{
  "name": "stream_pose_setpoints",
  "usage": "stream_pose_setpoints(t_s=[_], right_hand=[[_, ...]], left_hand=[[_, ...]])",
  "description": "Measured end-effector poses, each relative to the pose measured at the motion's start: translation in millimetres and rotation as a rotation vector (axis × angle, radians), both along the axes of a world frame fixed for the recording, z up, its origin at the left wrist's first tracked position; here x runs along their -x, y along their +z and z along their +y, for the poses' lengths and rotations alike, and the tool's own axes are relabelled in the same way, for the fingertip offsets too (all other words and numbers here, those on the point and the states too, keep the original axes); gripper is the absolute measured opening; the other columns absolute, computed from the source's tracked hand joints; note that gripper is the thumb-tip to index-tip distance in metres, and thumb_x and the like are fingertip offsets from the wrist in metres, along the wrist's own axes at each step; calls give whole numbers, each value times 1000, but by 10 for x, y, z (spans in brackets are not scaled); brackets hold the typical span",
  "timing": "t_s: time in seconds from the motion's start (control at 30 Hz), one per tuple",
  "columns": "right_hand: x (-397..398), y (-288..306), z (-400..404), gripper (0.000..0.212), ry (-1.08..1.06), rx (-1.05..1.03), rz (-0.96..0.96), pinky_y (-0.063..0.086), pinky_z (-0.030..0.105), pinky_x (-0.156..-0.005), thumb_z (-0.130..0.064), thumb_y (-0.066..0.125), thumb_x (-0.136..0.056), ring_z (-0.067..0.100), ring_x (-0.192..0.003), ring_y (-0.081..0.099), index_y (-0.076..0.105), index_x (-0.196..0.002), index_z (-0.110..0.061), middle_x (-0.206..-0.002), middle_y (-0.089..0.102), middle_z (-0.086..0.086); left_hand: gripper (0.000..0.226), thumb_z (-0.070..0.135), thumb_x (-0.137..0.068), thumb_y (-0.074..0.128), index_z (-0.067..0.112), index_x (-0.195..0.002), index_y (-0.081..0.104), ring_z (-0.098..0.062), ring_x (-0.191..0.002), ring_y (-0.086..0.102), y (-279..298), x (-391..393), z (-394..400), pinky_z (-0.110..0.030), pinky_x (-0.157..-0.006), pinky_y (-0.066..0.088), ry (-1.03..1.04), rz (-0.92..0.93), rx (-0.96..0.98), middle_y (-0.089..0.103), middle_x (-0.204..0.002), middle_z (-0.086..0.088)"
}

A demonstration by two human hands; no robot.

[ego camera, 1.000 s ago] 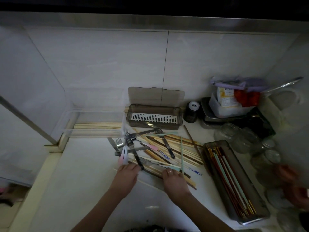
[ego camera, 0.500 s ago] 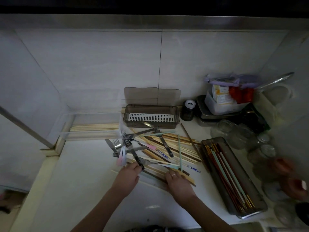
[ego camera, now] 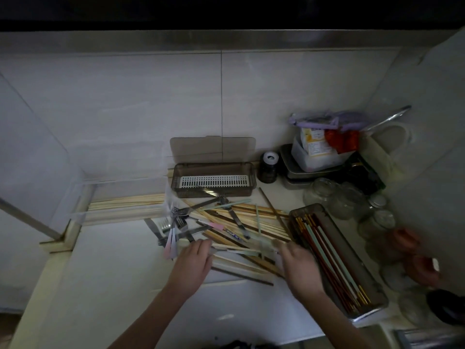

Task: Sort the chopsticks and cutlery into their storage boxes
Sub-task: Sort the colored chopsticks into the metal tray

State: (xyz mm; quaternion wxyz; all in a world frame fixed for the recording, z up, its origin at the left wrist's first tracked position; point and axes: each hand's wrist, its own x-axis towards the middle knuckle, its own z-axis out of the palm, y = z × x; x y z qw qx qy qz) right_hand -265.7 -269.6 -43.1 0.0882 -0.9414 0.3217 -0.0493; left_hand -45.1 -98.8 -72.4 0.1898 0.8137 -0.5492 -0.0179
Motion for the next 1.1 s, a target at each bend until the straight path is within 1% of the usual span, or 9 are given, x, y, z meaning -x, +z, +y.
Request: stream_pose_setpoints(t_s=[0.07,0.2,0.3,0.37,0.6,0.77,0.87,0.97,1.1], right_hand=[[196,86,-187,46,-290,43,-81,51,35,-60,-19,60,-86,21,-70,58,46,-130,-27,-89,59,5],[625,106,-464,40,-696,22,-84,48,40,-67,-5,54,-84,36,-72,57,63,-120,-21,-87,56,16],[790,13,-480,52,-680,-126,-72,49,39,-84,3,45,-82,35,-96,55,62,-124,-22,-114,56,13],[795,-7,-441,50,-615,-190,-106,44,35,-95,7,46,-80,33,-111,53,66,-119,-16,-126,56,12],[532,106,-243,35,-518,-217,-293,37,25,-101,4,50,-87,19,-118,50,70,-111,-14,-128,54,1],[187,179,-115,29,-303,-283,-419,34,10,-89,2,52,-89,6,-108,50,69,-108,-11,-118,54,-4],[-51,127,-62,28,-284,-545,-425,45,18,-92,-3,49,-93,11,-107,58,65,-113,-16,-115,61,0],[-283,220,11,27,-414,-1141,-479,52,40,-92,-22,42,-100,21,-105,63,62,-118,-17,-115,65,13],[-338,266,-122,34,-542,-1758,-603,53,37,-81,-31,54,-95,29,-96,66,63,-114,-3,-106,67,19]], left_hand=[[23,31,-85,41,20,-100,55,-15,-77,62,87,65,-183,-25,-65,51,-37,34,-10,63,-88,3],[40,2,-79,61,15,-116,62,-26,-98,63,163,260,-618,-35,-78,52,-232,71,-76,64,-110,-6],[54,-2,-86,50,20,-135,51,-26,-131,40,144,427,-888,-37,-105,36,-369,60,-217,43,-146,-5],[53,2,-90,46,22,-140,45,-24,-135,34,88,491,-1018,-35,-108,32,-413,-17,-354,34,-151,-1],[45,-1,-77,62,14,-119,54,-29,-113,50,-34,559,-1109,-40,-83,47,-496,-179,-414,51,-121,-9],[85,13,-22,87,23,-96,48,-13,-71,65,62,542,-975,-18,-52,51,-567,-124,-235,64,-82,4],[75,11,-31,83,19,-96,46,-14,-73,63,157,576,-900,-20,-53,52,-596,-108,-85,65,-83,2],[37,15,-66,56,19,-102,51,-14,-84,54,265,624,-846,-23,-59,54,-610,-167,50,64,-91,2],[41,21,-79,47,13,-119,50,-18,-89,62,303,765,-776,-25,-61,54,-684,-211,106,66,-102,-6]])
